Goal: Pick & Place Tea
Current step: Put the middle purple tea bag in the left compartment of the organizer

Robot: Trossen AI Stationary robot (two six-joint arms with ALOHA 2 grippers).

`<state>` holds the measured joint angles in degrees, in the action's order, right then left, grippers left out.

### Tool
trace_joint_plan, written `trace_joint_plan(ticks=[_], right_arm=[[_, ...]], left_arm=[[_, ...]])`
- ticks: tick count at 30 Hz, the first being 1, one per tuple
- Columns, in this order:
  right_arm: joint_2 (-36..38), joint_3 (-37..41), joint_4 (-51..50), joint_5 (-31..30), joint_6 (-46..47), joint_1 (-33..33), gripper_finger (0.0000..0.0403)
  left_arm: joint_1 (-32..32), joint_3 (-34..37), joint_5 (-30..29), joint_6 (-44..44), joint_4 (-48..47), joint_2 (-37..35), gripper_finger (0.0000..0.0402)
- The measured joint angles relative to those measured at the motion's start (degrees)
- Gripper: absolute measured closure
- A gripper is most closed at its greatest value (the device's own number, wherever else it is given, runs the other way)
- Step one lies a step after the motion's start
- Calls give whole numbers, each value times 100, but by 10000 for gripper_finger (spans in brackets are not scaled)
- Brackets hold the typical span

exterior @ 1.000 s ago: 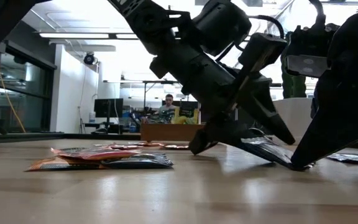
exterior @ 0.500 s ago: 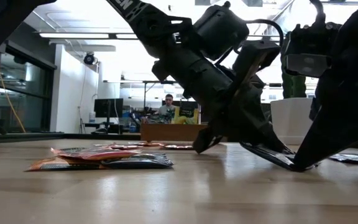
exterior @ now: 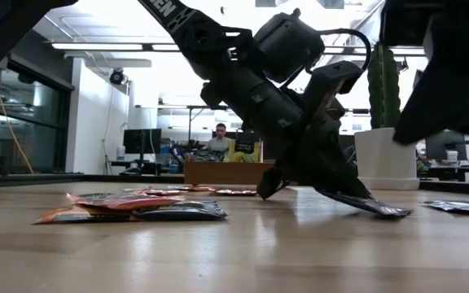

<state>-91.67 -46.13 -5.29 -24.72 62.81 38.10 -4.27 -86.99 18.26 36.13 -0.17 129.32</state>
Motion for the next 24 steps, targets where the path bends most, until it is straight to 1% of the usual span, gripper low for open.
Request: trace_joint_plan(ticks=[3, 8, 11, 17, 20, 24], right_arm=[[372, -2, -422, -59, 24, 37, 316], [865, -4, -1129, -247, 176, 96, 294], [1033, -4, -1309, -382, 181, 97, 286], [1088, -4, -1366, -473, 186, 90, 284], [1088, -7, -1419, -471, 267, 90, 284], [1088, -7, -1516, -458, 263, 90, 284]], left_arm=[[114, 25, 2, -405, -116, -160, 401], [450, 10, -284, -998, -486, -630, 401], [670, 1, -517, -1504, -585, -942, 401], [1114, 38, -1030, -2535, -1210, -1744, 401], [1445, 144, -1166, -2761, -1349, -2048, 401], [1945, 495, -1216, -2841, -1321, -2418, 401]])
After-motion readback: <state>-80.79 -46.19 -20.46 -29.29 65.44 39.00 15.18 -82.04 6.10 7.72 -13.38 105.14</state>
